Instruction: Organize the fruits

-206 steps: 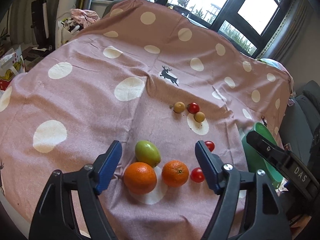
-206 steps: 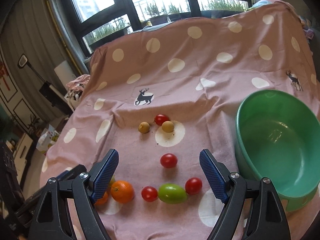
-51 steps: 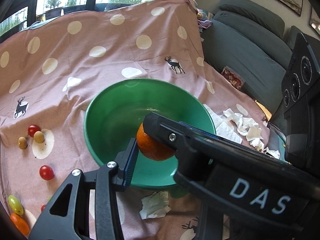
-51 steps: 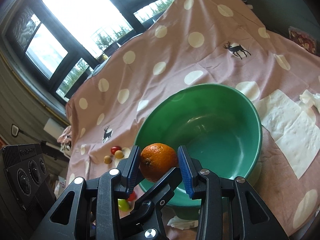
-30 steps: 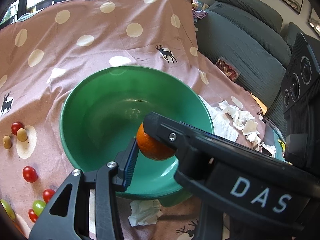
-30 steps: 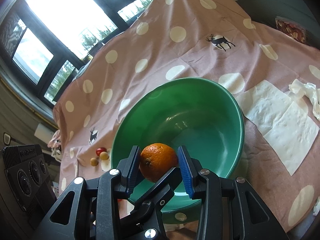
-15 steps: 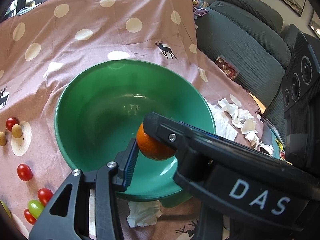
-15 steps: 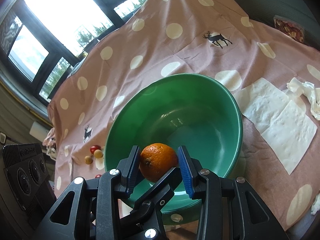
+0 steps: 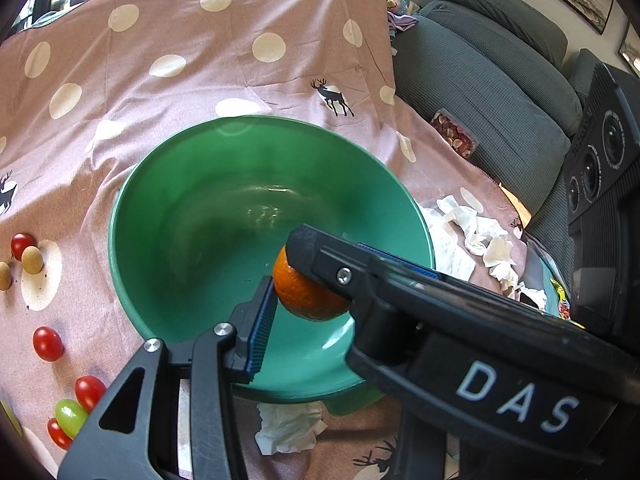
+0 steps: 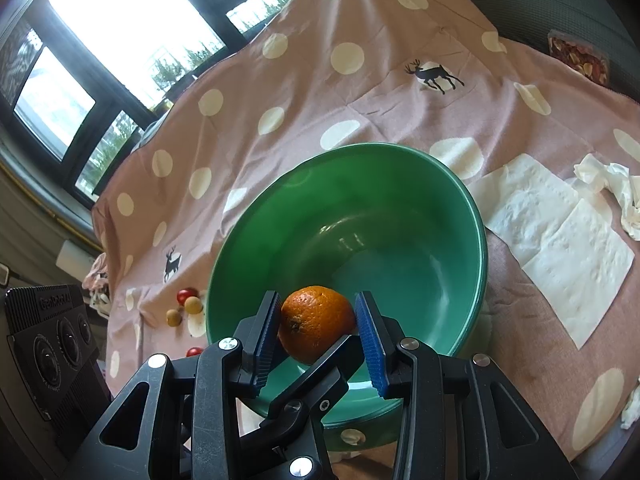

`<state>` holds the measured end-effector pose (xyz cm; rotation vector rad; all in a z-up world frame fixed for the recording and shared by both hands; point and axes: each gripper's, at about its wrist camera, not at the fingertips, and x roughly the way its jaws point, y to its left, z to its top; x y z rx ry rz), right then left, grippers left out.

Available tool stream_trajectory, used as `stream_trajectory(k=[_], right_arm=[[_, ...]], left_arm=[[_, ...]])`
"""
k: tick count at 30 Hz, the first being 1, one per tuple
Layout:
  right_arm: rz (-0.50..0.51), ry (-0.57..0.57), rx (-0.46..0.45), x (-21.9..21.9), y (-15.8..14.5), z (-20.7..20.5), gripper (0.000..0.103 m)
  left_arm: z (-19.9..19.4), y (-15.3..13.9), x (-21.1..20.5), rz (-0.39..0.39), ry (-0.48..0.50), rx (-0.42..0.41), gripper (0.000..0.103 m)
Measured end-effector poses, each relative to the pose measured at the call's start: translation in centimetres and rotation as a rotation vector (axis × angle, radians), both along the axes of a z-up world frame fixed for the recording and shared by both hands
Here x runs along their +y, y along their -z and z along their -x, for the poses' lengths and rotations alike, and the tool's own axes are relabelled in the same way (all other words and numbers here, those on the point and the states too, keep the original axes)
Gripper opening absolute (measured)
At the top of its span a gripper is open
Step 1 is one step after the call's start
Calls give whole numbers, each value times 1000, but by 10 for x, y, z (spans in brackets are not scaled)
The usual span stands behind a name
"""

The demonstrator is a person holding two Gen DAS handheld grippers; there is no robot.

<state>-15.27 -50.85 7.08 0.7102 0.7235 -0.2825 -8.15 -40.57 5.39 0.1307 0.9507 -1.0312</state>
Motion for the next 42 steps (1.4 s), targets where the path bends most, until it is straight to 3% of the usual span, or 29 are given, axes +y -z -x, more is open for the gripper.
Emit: stream_trajectory(k=[42], right_arm=[[-15,4,11,0,5,-1,42]], left_arm=[[-2,3,0,-15,-17,-1,42]])
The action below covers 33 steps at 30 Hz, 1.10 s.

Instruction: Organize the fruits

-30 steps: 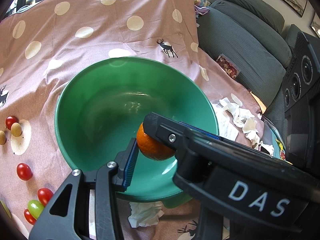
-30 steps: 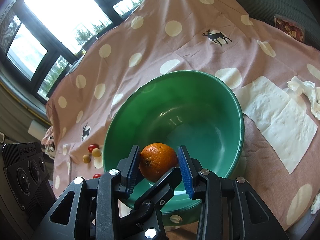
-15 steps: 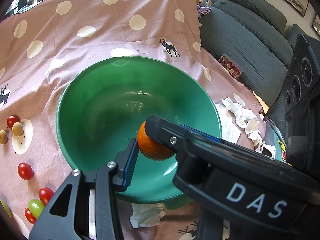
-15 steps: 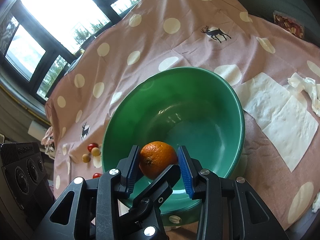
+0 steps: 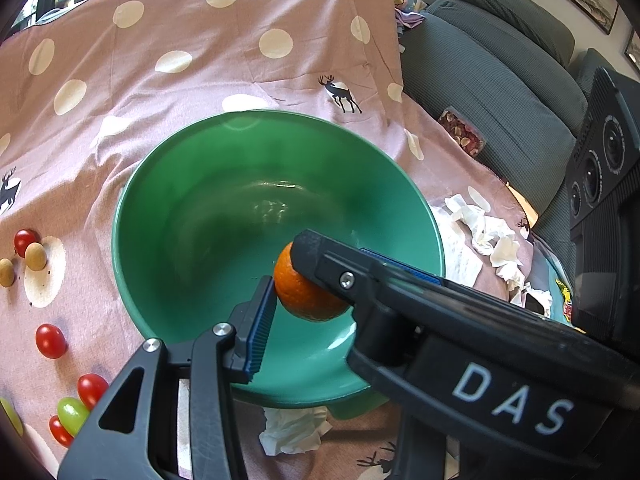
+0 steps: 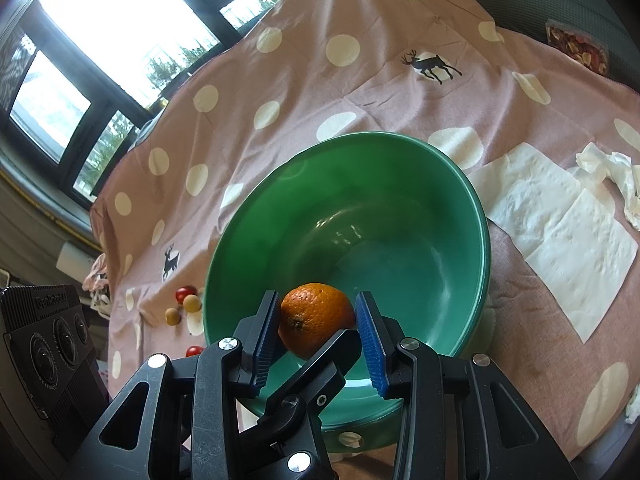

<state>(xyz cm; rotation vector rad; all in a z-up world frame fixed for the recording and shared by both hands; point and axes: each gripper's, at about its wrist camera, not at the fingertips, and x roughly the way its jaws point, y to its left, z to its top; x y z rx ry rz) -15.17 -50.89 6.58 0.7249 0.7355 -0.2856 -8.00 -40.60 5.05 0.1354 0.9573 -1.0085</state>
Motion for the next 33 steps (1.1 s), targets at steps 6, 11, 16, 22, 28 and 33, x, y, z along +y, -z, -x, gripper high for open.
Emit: stream_trajectory(k=[6,11,16,22,28,33], right_arm=[[0,5,6,3,3,2,42],[-5,7,14,4,3,0,42],[9,9,0,5,-1,1,42],[41,2,-51,12,-14,6,41],[66,-18,-73,23,-26,2,41],[88,-62,-85,37,-34,-4,41]], left_arm=[[2,1,2,1,2,-7,39],[1,-2,4,-7,-8,-10,40],[4,-13,13,0,-33,-52,43],[7,-30,38,20,-77,-109,54],[9,-51,87,43,-167,-170,71],[2,-62,136,69,-303,-174,79]])
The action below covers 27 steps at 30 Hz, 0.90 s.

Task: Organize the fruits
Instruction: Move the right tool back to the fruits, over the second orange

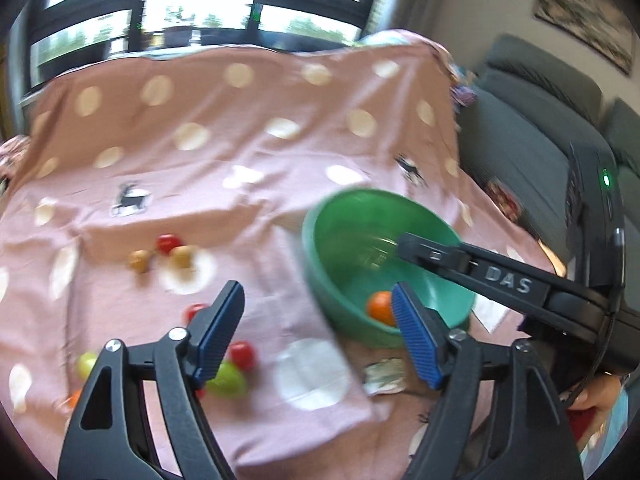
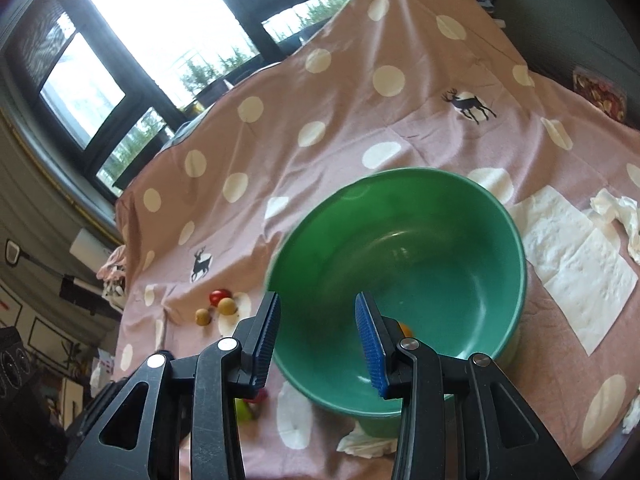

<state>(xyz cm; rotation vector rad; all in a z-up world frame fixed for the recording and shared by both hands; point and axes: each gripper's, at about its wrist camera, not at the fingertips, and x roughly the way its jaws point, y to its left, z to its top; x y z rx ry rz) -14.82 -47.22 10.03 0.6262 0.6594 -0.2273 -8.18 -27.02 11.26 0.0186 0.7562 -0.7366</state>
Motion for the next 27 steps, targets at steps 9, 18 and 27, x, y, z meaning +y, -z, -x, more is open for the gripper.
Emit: stream_trajectory(k=[9,18,27], right_arm=[[86,-93,15,40,-11,-16,41],[181,-223,58,91,-11,-38,41],[239,-351,132,138,7,-60,41]], left_arm=[[-13,12,98,42,-305,32,84],[-35,34,161,77,-497,88,85],[-47,45,195,145,-564,149,87]])
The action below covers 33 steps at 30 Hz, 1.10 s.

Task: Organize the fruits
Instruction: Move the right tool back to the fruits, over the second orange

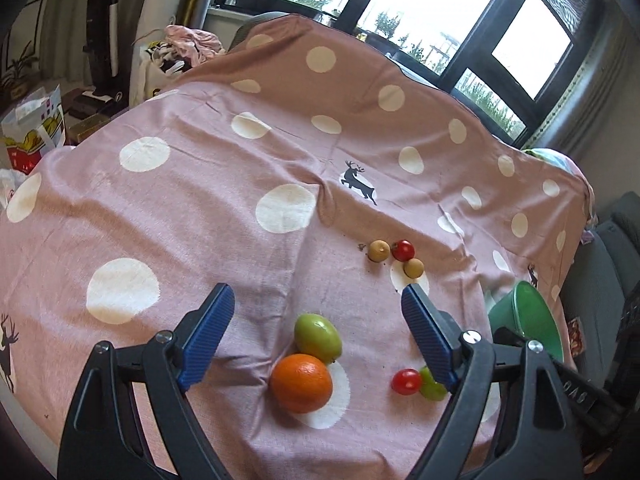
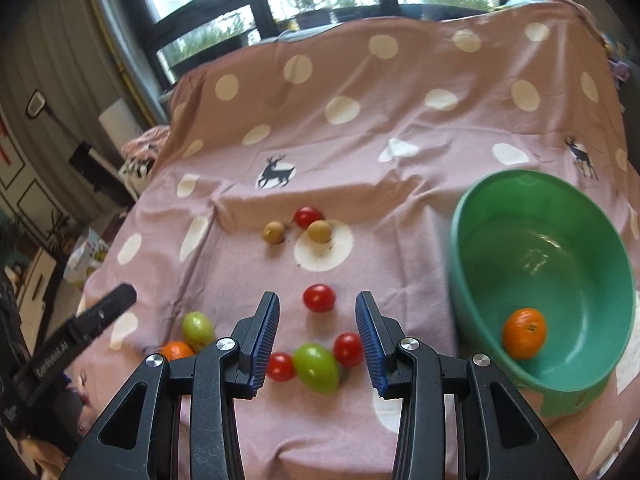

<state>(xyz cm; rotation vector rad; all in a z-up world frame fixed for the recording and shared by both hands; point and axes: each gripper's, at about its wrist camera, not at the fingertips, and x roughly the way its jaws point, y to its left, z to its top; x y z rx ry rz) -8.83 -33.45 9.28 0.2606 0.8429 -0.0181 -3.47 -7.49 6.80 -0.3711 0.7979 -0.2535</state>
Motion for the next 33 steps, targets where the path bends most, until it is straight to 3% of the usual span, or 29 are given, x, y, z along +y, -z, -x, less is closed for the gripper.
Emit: stream_trajectory(k=[5,8,15,21,27,33], right_arm=[[-1,-57,51,20,14,-12,41],[7,-116,55,37,20,-13,41],[-19,-223,80,71,35,-22,41],[-136,-306,154,90,54,-31,41],[-245,-324,190,97,65,-34,41],[-249,-337,199,104,67,-34,41]], left_arm=[[-5,3,8,15,-11,16,91],[-5,4,10,16,-20,21,100],[-8,8,25,17,-73,48,101],[-10,10,39,32,-116,68,100],[-10,10,39,28,-110,77,100],[-11,11,35,1,-108,82,100]])
